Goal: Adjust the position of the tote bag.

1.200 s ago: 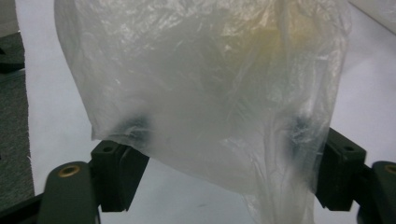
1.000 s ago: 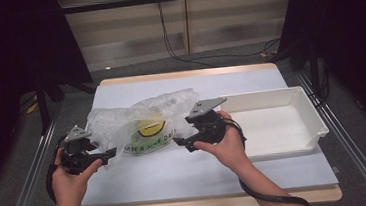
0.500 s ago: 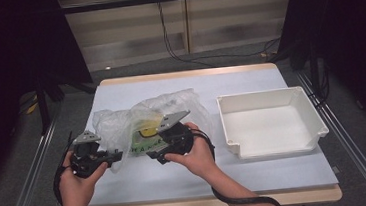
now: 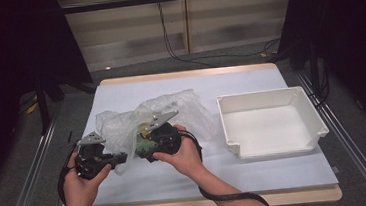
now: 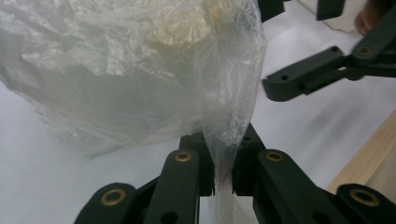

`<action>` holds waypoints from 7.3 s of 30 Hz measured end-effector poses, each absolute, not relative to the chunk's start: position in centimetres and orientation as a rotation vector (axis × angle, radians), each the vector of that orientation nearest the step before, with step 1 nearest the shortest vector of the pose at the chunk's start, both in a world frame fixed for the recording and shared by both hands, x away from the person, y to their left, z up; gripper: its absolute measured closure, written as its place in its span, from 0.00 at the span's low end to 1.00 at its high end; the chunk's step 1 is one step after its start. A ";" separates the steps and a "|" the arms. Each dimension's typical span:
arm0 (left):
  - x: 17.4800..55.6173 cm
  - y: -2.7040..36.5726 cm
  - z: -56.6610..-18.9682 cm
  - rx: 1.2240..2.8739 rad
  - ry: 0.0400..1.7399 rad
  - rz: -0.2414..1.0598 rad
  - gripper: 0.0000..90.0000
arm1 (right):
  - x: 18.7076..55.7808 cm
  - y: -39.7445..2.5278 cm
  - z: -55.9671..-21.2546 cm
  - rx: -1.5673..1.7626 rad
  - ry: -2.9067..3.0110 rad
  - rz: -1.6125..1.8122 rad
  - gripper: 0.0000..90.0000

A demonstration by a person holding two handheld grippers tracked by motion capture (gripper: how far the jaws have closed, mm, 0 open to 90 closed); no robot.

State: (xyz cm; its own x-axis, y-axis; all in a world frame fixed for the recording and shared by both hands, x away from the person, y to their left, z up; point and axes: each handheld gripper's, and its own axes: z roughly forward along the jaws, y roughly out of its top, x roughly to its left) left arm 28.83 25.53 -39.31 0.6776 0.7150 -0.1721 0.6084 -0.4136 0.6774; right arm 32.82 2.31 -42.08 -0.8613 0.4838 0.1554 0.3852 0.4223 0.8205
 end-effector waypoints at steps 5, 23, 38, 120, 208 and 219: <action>28.5 25.4 -39.3 2.158 1.004 0.194 0.93 | 33.3 3.0 -41.7 0.818 2.545 1.437 0.42; 28.2 25.5 -38.9 2.161 1.003 0.245 0.58 | 34.5 3.1 -43.0 0.938 2.584 1.455 1.00; 27.9 24.5 -39.7 2.168 0.975 0.128 0.95 | 32.9 3.0 -42.2 0.975 2.544 1.517 0.58; 28.3 26.3 -38.0 2.101 1.172 0.314 0.16 | 34.1 2.0 -44.4 0.950 2.593 1.498 1.00; 38.4 23.3 -36.4 2.140 1.166 0.393 0.06 | 31.0 0.3 -46.5 0.959 2.669 1.541 1.00; 39.9 21.8 -38.2 2.231 1.078 0.389 0.51 | 31.3 0.5 -46.3 0.934 2.684 1.532 1.00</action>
State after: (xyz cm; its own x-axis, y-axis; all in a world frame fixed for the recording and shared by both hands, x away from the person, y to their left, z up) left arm 39.91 21.79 -38.20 0.6228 0.7823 -0.0051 0.5989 -0.4726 0.6465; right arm 31.26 0.55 -46.35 -0.8292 0.4387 0.3463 0.5212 0.3833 0.7625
